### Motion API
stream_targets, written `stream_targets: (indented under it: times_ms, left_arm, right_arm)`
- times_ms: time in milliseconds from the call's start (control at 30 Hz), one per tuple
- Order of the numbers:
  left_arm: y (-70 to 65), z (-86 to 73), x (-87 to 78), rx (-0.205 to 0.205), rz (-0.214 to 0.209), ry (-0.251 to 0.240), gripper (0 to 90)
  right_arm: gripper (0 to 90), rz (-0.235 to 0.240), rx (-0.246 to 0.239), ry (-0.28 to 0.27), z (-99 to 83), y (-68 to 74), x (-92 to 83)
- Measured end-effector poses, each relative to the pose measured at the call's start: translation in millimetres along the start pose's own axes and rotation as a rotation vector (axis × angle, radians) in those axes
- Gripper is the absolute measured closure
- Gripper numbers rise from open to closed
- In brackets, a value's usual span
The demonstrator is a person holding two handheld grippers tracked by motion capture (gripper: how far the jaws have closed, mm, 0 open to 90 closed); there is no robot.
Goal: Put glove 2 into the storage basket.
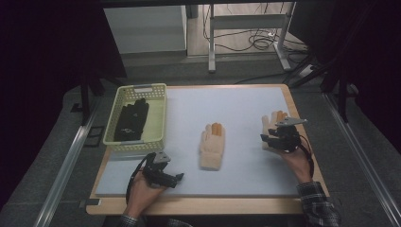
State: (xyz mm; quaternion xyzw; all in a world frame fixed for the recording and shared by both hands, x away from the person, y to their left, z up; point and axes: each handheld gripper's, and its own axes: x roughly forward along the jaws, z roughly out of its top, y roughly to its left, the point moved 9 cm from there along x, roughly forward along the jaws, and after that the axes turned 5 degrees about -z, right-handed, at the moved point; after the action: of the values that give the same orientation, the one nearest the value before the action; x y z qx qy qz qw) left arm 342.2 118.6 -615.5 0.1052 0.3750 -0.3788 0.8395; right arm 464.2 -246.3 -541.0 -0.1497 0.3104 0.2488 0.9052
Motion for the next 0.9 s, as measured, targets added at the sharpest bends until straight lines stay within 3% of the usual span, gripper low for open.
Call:
stream_targets:
  times_ms: [133,167,200,333,700,767,900]
  left_arm:
    - [0.0,0.0,0.0,0.000,0.000,0.000,2.3]
    - [0.0,0.0,0.0,0.000,0.000,0.000,2.3]
    - [0.0,0.0,0.0,0.000,-0.001,0.000,2.3]
    - [-0.2,0.1,0.1,-0.002,-0.001,-0.002,2.3]
    - [0.0,0.1,0.1,-0.001,-0.001,0.000,2.3]
    - [0.0,0.0,0.1,0.000,-0.001,0.000,2.2]
    - [0.0,0.0,0.0,0.000,0.000,0.000,2.3]
  right_arm:
    - [52.4,-0.055,0.021,0.007,1.1,-24.5,-1.3]
    - [52.4,-0.055,0.021,0.007,1.1,-24.5,-1.3]
    - [51.4,-0.082,0.032,0.012,0.8,-35.6,-0.3]
    - [48.7,-0.107,0.050,0.028,-2.9,-49.6,6.5]
    - [40.9,-0.136,0.054,0.073,-23.8,-62.7,31.2]
    - [42.4,-0.131,0.056,0.077,-26.9,-62.5,34.5]
    - [54.4,-0.146,0.081,0.078,-29.2,-62.9,34.7]
